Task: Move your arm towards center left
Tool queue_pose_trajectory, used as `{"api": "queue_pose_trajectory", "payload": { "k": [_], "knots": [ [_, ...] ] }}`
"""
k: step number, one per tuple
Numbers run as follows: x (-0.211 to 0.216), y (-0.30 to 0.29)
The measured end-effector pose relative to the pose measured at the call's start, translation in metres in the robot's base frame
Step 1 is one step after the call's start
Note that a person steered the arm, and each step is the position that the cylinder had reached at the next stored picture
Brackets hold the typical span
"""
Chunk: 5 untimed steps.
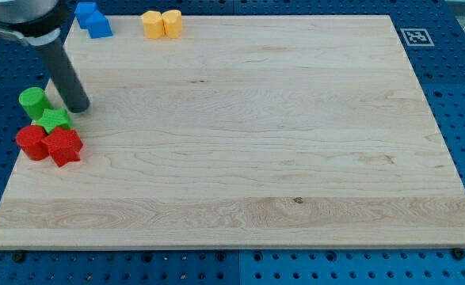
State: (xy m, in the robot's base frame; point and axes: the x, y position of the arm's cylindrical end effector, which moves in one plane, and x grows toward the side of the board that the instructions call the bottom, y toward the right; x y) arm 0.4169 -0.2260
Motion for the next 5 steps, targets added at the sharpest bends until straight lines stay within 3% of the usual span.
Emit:
{"api": "queue_pose_trajectory", "payload": {
  "k": [5],
  "knots": [
    [0.063, 0.025]
  ]
}}
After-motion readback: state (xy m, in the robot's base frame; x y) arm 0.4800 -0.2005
